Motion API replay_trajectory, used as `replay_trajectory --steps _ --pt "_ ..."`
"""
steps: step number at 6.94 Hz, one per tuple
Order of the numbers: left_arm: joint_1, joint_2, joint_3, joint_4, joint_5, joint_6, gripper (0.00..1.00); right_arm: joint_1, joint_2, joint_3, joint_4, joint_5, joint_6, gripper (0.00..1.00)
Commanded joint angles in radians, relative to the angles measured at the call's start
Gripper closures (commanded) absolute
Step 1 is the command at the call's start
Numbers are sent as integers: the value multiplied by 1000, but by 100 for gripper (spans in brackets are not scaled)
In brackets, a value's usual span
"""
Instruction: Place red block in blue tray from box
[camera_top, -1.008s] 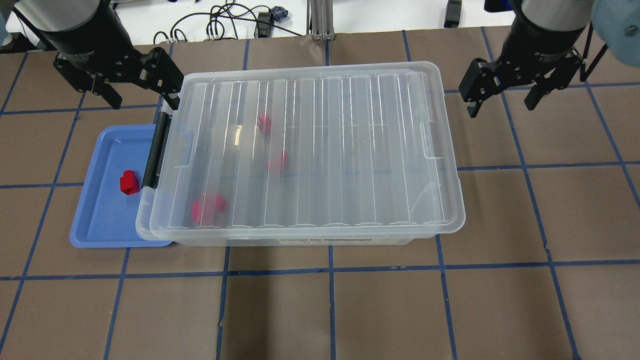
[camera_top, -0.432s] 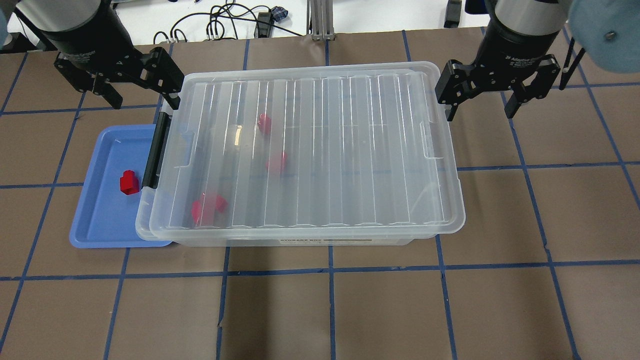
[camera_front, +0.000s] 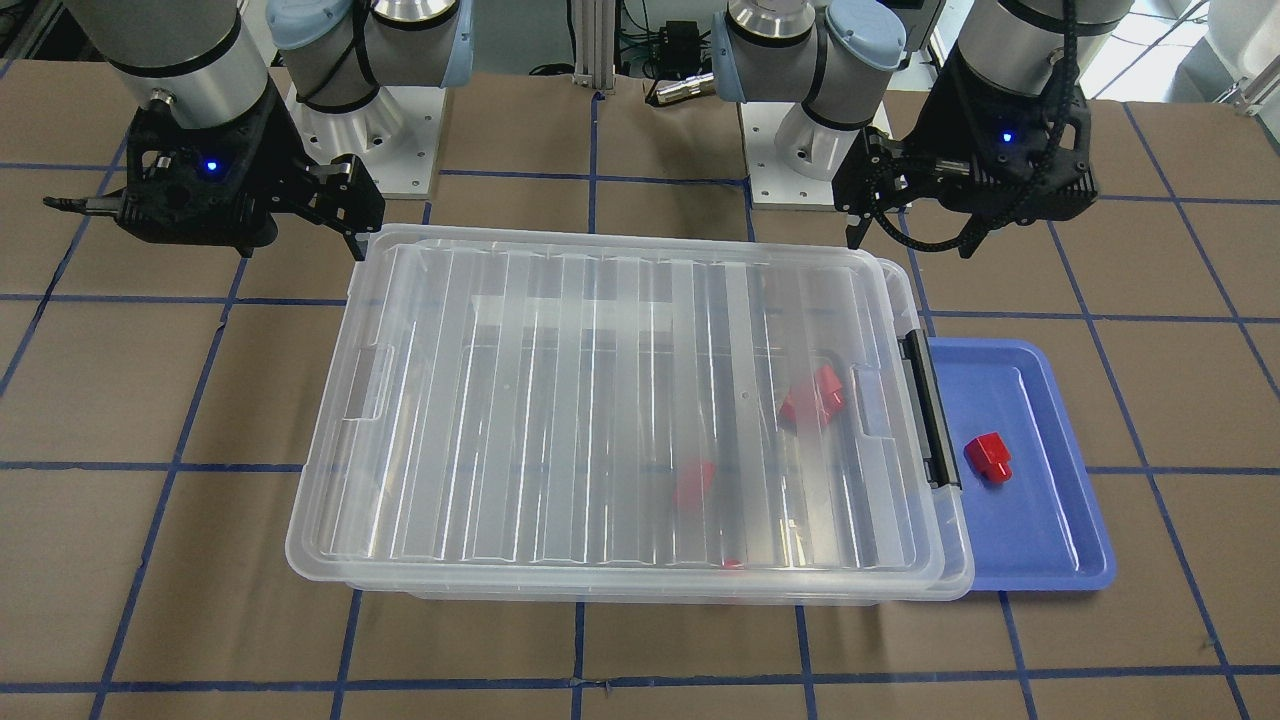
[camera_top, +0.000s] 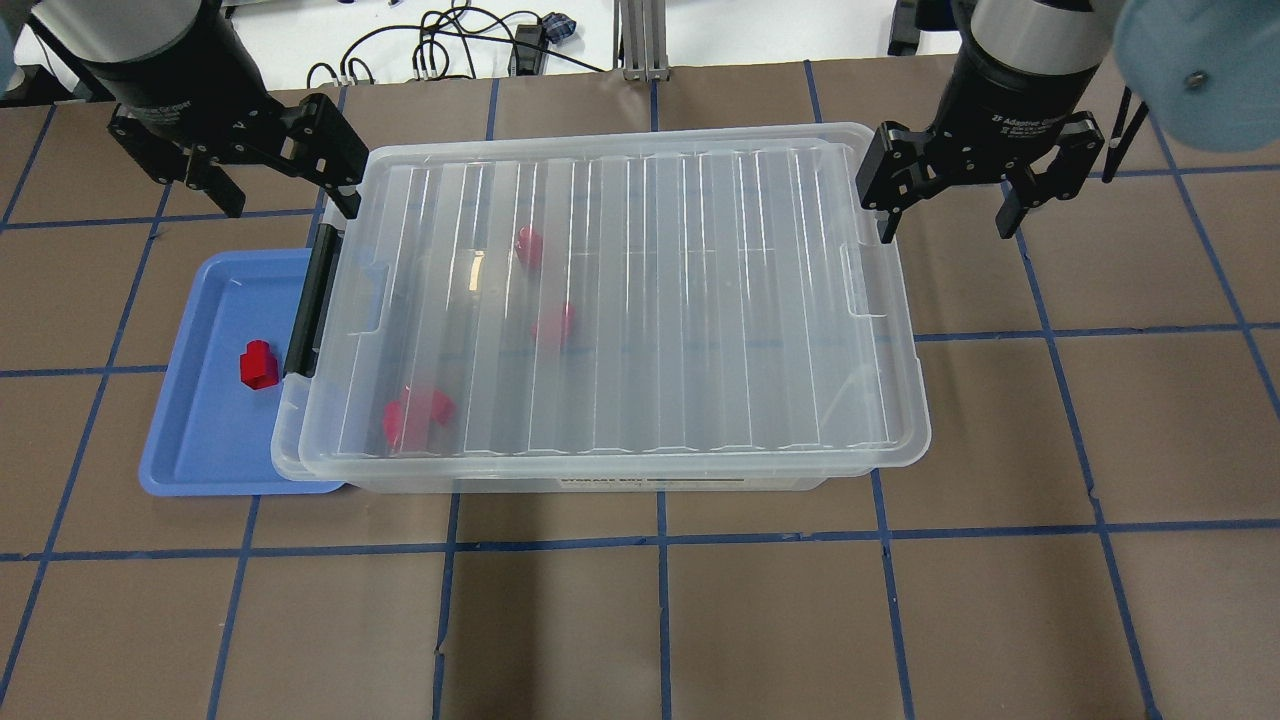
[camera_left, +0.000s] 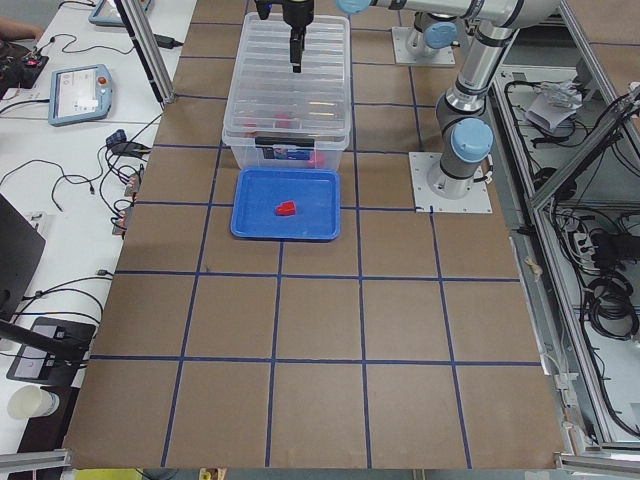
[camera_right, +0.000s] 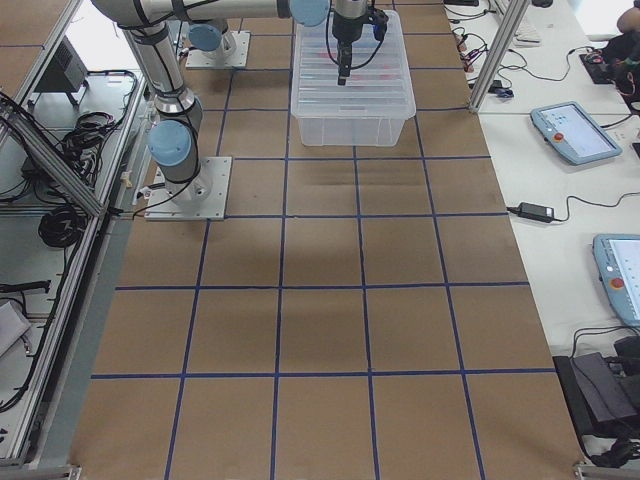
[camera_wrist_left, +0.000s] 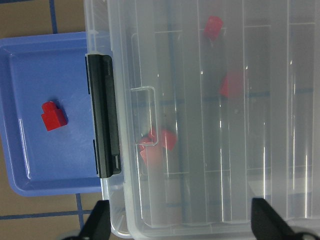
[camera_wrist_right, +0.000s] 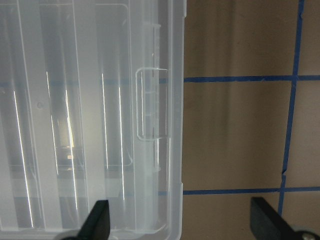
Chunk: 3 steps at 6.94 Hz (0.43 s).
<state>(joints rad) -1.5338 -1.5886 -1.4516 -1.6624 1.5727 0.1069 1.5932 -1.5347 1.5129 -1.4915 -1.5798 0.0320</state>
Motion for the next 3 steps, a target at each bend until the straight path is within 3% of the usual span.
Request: replay_trajectory --steps 1,3 --pt "-2 -1 0 1 1 -1 0 1 -7 1 -1 -5 -1 0" --pt "-2 1 0 1 0 -3 0 1 -12 1 -1 0 -1 0"
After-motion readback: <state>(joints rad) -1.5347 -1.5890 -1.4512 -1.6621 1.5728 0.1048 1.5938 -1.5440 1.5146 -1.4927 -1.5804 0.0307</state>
